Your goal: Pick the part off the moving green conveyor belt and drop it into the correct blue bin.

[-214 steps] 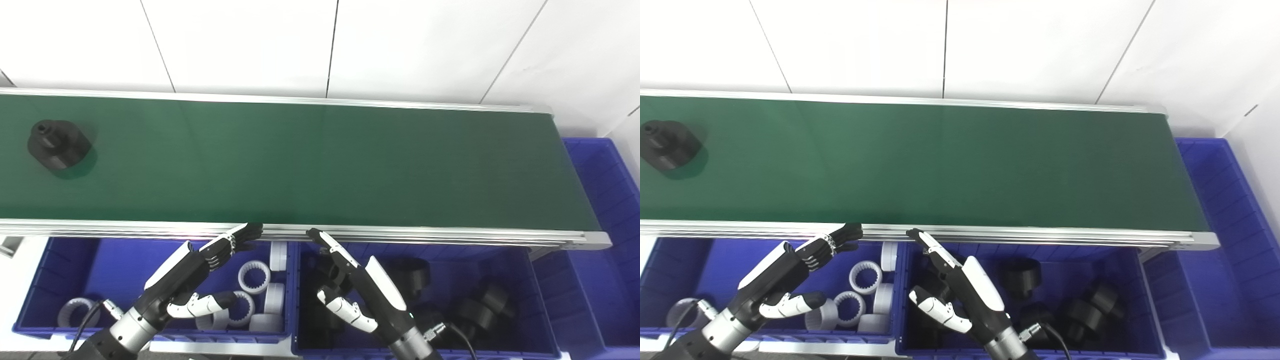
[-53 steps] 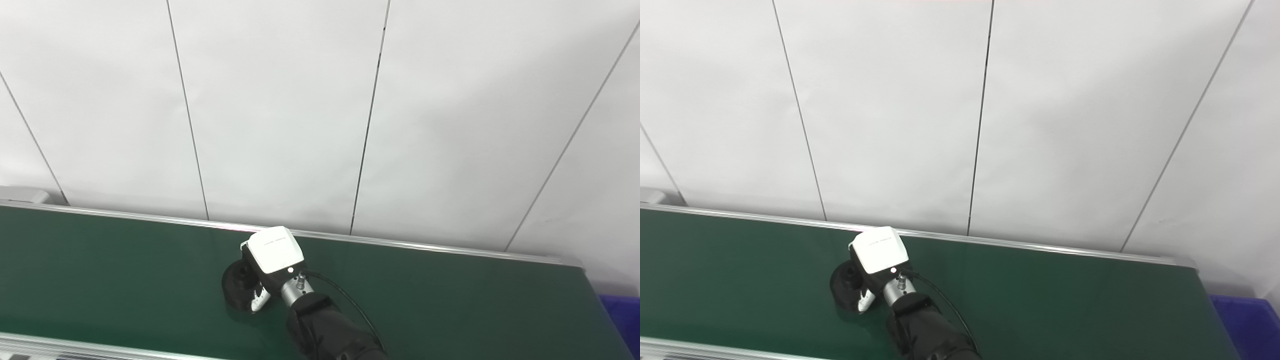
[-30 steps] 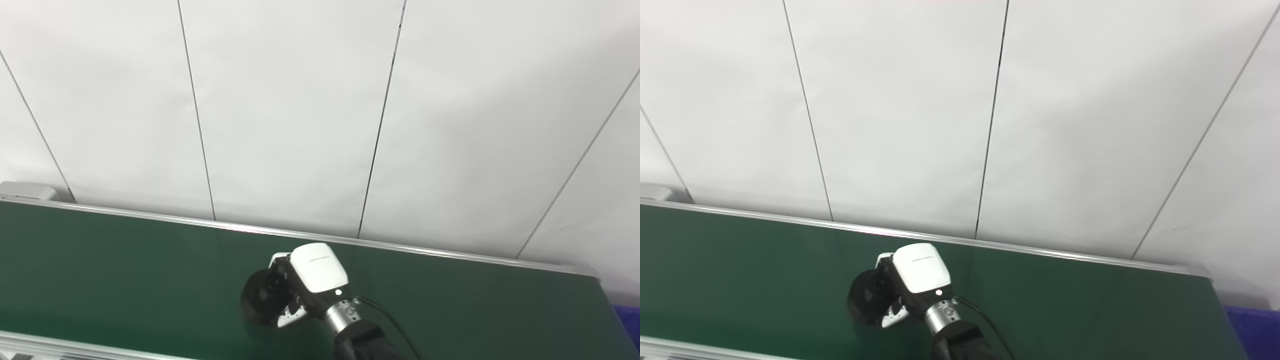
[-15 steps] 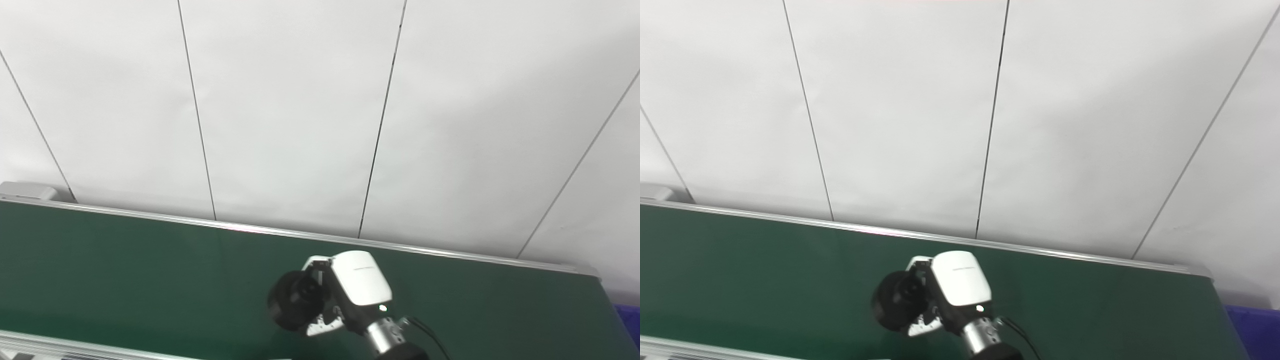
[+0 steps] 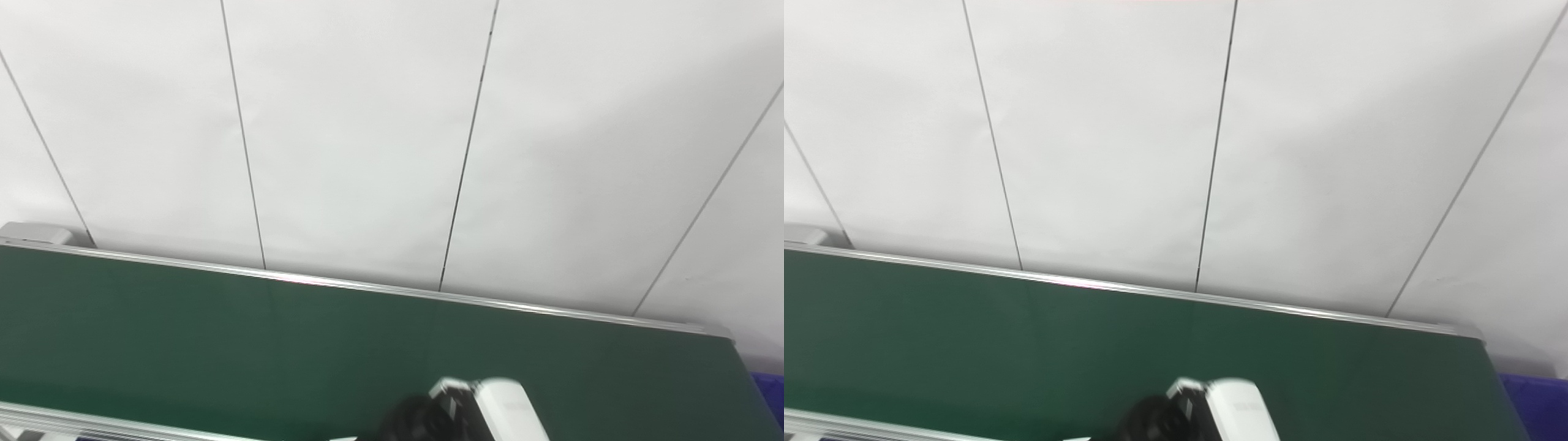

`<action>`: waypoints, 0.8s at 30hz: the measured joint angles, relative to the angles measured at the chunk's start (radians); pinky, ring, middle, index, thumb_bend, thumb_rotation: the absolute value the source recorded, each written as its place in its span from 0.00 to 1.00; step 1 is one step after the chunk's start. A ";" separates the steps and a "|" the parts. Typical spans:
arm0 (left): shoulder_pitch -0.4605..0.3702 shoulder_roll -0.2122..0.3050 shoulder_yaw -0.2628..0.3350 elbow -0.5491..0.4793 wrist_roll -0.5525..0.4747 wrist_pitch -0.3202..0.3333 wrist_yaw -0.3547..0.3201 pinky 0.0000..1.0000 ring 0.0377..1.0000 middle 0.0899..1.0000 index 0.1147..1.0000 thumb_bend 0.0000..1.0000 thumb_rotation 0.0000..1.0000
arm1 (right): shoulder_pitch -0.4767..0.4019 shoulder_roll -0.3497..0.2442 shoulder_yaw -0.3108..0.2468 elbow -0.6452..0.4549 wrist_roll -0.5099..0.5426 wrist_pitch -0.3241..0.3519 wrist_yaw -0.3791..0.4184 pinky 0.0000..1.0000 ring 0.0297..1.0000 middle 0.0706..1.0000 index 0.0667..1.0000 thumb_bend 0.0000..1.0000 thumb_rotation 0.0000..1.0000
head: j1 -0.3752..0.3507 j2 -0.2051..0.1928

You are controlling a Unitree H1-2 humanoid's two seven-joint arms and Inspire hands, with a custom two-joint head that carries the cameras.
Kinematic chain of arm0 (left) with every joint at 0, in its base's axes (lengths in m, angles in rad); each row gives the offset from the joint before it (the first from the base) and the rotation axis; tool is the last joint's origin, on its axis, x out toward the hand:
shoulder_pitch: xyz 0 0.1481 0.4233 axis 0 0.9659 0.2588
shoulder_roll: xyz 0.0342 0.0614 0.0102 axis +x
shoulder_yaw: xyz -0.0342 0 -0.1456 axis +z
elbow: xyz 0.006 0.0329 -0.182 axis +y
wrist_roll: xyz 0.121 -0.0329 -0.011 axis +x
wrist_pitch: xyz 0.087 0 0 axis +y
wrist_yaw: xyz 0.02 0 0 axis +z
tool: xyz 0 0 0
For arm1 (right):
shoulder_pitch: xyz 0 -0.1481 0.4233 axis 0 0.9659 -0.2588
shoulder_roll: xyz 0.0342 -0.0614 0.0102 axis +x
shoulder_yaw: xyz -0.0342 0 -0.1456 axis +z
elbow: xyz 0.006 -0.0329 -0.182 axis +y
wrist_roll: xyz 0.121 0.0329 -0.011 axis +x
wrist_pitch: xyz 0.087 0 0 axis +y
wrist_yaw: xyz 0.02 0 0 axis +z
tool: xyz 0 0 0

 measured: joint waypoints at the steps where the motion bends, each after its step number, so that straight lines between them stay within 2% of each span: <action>1: 0.000 0.000 0.001 0.000 -0.006 0.000 -0.004 0.83 0.89 0.92 0.89 0.48 0.49 | 0.025 -0.008 -0.005 -0.018 -0.001 0.000 0.004 0.11 0.15 0.19 0.43 0.52 0.13 | -0.003 0.012; 3: 0.000 0.001 0.002 -0.001 -0.009 0.000 -0.010 0.84 0.90 0.92 0.89 0.48 0.50 | 0.072 -0.019 -0.017 -0.049 -0.002 0.000 0.009 0.12 0.16 0.20 0.43 0.52 0.13 | -0.006 0.020; 4: 0.000 0.002 0.002 -0.004 -0.010 0.000 -0.012 0.84 0.90 0.92 0.89 0.48 0.50 | 0.089 -0.023 -0.020 -0.059 -0.003 0.000 0.014 0.12 0.16 0.20 0.43 0.52 0.13 | -0.011 0.047; 5: 0.000 0.003 0.002 -0.006 -0.014 0.000 -0.012 0.84 0.90 0.92 0.89 0.48 0.52 | 0.103 -0.025 -0.023 -0.069 -0.003 0.000 0.020 0.13 0.16 0.19 0.43 0.52 0.13 | -0.021 0.108; 7: 0.000 0.011 0.001 -0.029 -0.016 0.001 -0.009 0.85 0.91 0.93 0.90 0.47 0.57 | 0.121 -0.027 -0.032 -0.097 -0.003 0.000 0.037 0.13 0.17 0.20 0.43 0.52 0.14 | -0.023 0.121; 8: -0.001 0.018 0.001 -0.049 -0.016 0.001 -0.007 0.85 0.91 0.93 0.90 0.46 0.59 | 0.128 -0.027 -0.036 -0.116 -0.005 0.000 0.047 0.13 0.17 0.20 0.43 0.52 0.14 | -0.038 0.209; 9: -0.002 0.025 0.001 -0.073 -0.019 0.003 -0.002 0.87 0.92 0.94 0.92 0.43 0.66 | 0.129 -0.027 -0.040 -0.131 -0.006 0.001 0.060 0.13 0.17 0.21 0.43 0.52 0.14 | -0.063 0.289; 11: -0.011 0.036 0.000 -0.102 -0.040 0.013 0.000 0.90 0.94 0.95 0.94 0.41 0.72 | 0.126 -0.025 -0.049 -0.161 -0.008 0.002 0.100 0.13 0.17 0.21 0.43 0.52 0.14 | -0.063 0.290; 12: -0.018 0.041 -0.002 -0.112 -0.057 0.027 -0.001 0.92 0.94 0.96 0.94 0.41 0.75 | 0.123 -0.024 -0.057 -0.180 -0.007 0.003 0.127 0.13 0.17 0.20 0.43 0.52 0.14 | -0.087 0.322; 16: -0.036 0.052 -0.010 -0.143 -0.104 0.084 0.001 0.94 0.95 0.95 0.93 0.41 0.72 | 0.118 -0.007 -0.089 -0.198 -0.001 0.003 0.172 0.13 0.16 0.19 0.43 0.52 0.14 | -0.084 0.318; 20: -0.028 0.055 -0.018 -0.159 -0.116 0.136 0.007 0.94 0.96 0.95 0.93 0.40 0.69 | 0.156 -0.010 -0.117 -0.217 0.000 0.003 0.190 0.12 0.14 0.17 0.43 0.52 0.14 | -0.084 0.318; 24: -0.026 0.058 -0.019 -0.163 -0.116 0.145 0.011 0.94 0.96 0.96 0.94 0.41 0.70 | 0.175 -0.010 -0.135 -0.217 0.001 0.002 0.207 0.12 0.15 0.17 0.43 0.52 0.14 | -0.084 0.318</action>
